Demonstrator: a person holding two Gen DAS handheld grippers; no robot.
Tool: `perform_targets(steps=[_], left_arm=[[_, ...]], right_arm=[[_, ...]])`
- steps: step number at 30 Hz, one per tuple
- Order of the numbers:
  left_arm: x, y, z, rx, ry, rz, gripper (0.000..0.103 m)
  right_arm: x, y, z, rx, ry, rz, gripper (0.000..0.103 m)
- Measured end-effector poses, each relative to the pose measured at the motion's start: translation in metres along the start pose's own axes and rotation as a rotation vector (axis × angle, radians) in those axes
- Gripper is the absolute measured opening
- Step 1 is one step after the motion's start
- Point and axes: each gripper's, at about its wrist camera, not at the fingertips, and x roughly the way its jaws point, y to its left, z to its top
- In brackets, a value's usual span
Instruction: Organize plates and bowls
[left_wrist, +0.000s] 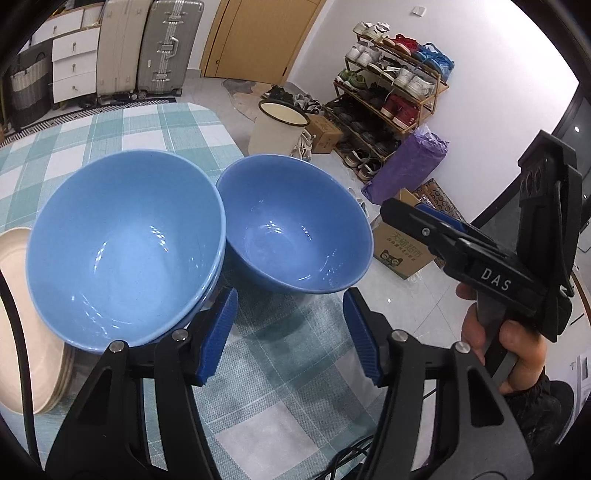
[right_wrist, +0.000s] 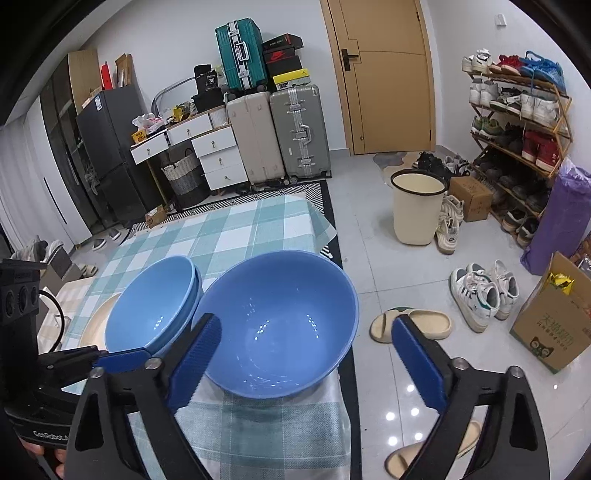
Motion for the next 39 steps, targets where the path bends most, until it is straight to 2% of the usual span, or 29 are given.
perform_targets(steps=[4,8,10,15,26,29,31,34,39], left_arm=[[0.014,0.002,0.005,-0.013,0.010,-0.009,0.057],[0.028,0.004,0.010,-0.015,0.018,-0.001,0.057],[0.035,0.006,0.012,-0.020,0.025,0.001,0.057],[0.047,0.010,0.018,-0.020,0.031,0.009,0.057],[0.058,0.012,0.023,-0.022,0.032,0.010,0.057],[0.057,0.011,0.023,-0.019,0.027,0.015,0.057],[0.058,0.010,0.024,-0.018,0.027,0.021,0.057],[0.058,0.009,0.024,-0.019,0.019,0.029,0.054],[0.059,0.008,0.024,-0.009,0.014,0.053,0.047]], right_arm=[[0.012,-0.008,0.000,0.010,0.028,-0.004,0.076],[0.026,-0.014,0.000,0.012,0.058,-0.002,0.074],[0.032,-0.014,0.000,0.007,0.066,-0.009,0.066],[0.046,-0.016,0.002,-0.009,0.085,-0.015,0.058],[0.076,-0.026,-0.002,-0.003,0.126,-0.042,0.046],[0.081,-0.029,-0.001,0.004,0.122,-0.047,0.040],[0.086,-0.032,-0.002,0.007,0.120,-0.055,0.031],[0.090,-0.037,-0.003,0.019,0.119,-0.044,0.021],[0.089,-0.038,-0.005,0.016,0.104,-0.048,0.016]])
